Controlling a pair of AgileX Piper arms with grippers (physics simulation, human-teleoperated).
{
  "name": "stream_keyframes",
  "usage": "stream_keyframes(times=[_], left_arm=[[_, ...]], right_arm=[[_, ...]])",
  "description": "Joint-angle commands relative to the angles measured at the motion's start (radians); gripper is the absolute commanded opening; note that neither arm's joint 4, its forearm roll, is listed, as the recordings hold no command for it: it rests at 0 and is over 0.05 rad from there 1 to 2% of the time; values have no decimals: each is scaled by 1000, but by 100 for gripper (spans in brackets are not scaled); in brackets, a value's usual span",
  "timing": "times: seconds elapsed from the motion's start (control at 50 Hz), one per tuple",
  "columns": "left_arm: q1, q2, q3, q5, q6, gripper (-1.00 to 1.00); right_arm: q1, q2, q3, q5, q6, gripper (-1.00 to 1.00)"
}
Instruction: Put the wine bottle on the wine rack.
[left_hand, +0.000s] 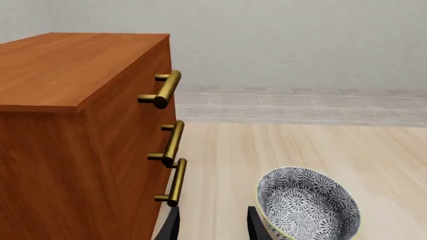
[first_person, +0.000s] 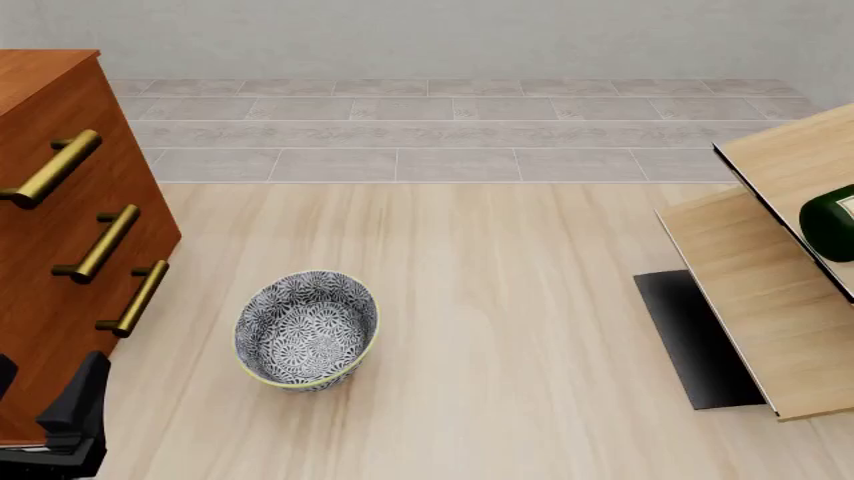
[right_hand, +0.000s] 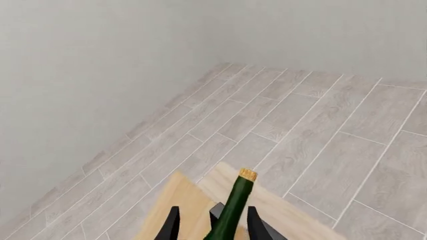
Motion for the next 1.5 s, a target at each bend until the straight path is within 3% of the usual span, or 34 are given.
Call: stream_keyframes(times=[0.02, 0.1, 0.16, 0.22, 0.38, 0.52, 0.74, 0.8, 1.5], left_arm=[[1, 12, 0, -18, 3, 100], [0, 20, 0, -29, 6, 100], [0, 27, 0, -36, 10, 100], [-2, 34, -1, -42, 12, 100], [-4, 58, 0, -77, 19, 100], [-3, 59, -1, -82, 23, 100], [-4, 72, -3, -92, 26, 100], [-3, 61, -7, -77, 28, 100], [-6, -40, -154, 143, 83, 100]], right_arm=[[0, -76, 30, 13, -30, 100], [6, -111, 39, 29, -37, 100], [15, -149, 45, 41, -73, 100], [24, -167, 52, 50, -57, 100], [52, -232, 57, 73, -112, 100], [86, -297, 84, 97, -125, 100], [137, -404, 127, 103, -203, 100], [155, -432, 143, 109, -236, 100], [288, -677, 265, 215, -323, 100]])
